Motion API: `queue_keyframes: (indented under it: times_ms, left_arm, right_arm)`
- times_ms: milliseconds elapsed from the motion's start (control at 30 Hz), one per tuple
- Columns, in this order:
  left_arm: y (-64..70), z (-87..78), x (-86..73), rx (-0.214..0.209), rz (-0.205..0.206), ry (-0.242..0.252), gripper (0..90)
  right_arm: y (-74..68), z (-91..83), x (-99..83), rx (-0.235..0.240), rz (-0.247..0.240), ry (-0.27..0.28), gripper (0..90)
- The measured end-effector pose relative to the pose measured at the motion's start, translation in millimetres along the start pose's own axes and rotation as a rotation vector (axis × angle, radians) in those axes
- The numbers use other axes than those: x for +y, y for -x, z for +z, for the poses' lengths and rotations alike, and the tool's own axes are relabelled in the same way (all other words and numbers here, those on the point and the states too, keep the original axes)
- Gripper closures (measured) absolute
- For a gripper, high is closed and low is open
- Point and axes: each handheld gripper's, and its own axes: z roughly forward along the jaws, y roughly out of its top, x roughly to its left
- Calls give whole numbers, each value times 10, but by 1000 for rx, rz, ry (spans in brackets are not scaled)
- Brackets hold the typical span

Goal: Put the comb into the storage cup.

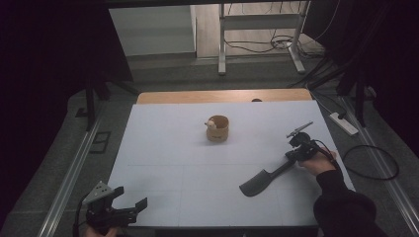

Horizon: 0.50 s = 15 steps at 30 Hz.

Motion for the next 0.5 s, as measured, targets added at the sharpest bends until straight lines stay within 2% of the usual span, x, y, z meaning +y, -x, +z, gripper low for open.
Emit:
queue_keyframes:
  times_ms: [200, 500]
  left_arm:
    - [-2, 3, 3, 0, 1, -1, 9]
    - [-1, 6, 7, 0, 1, -3, 9]
  right_arm:
    - [-7, -48, -116, 7, 12, -3, 895]
    - [-120, -151, -322, 17, 4, -13, 895]
